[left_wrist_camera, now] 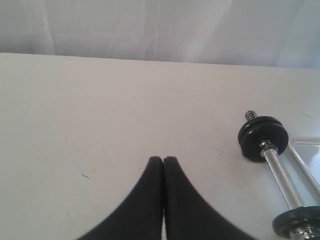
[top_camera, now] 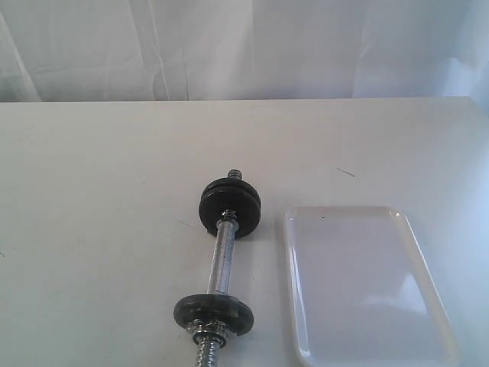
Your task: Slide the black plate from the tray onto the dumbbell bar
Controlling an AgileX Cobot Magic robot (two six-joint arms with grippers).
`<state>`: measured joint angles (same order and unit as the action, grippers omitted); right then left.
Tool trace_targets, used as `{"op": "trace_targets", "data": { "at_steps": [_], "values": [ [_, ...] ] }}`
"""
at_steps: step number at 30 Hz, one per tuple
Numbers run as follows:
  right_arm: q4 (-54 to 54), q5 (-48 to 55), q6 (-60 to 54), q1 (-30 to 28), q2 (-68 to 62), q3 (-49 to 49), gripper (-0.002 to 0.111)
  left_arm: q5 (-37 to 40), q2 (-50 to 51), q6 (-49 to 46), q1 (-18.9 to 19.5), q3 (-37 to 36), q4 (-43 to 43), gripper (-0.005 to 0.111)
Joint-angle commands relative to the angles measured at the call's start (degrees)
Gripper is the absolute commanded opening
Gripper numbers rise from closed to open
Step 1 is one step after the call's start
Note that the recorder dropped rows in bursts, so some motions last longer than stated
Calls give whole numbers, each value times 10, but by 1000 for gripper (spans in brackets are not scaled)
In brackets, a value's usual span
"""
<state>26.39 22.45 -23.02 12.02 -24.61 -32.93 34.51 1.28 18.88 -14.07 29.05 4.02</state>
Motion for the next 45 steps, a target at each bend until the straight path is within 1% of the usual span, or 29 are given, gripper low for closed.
{"op": "trace_targets", "data": {
  "at_steps": [1,3,14,16,18,19,20,21,22,23,27,32,36,38,40,45],
  "values": [
    [-2,-84,9,-1,15,51,0,-126,38,7,1,-113,-73,0],
    [-2,-73,10,-1,15,51,0,-118,41,7,1,-127,-91,0],
    [-2,-73,10,-1,17,51,0,-109,41,6,1,-127,-91,0],
    [-2,-73,10,-1,17,51,0,-109,41,4,8,-127,-91,0],
    [-2,-73,10,-1,17,51,0,-109,41,4,42,-127,-91,0],
    [-2,-73,10,-1,17,51,0,-109,41,4,74,-127,-91,0],
    [-2,-73,10,-1,17,51,0,-109,41,4,86,-127,-91,0],
    [-2,-73,10,-1,17,51,0,-109,41,4,111,-127,-91,0],
    [-2,-73,10,-1,17,51,0,-109,41,4,124,-127,-91,0],
    [-2,-73,10,-1,17,51,0,-109,41,4,128,-127,-91,0],
    [-2,-73,10,-1,22,51,0,-109,41,4,128,-127,-91,0],
    [-4,-70,10,-1,130,51,0,-109,41,4,128,-127,-91,0],
    [-4,-80,10,-1,191,56,0,-109,12,4,128,-127,-91,0],
    [-4,-91,10,-1,220,71,0,-110,-11,4,128,-131,-91,0],
    [-4,-105,10,-1,243,91,0,-110,-13,4,128,-138,-91,0],
    [-4,-138,10,-1,246,165,0,-111,-13,4,128,-169,-91,0]
  ]
}}
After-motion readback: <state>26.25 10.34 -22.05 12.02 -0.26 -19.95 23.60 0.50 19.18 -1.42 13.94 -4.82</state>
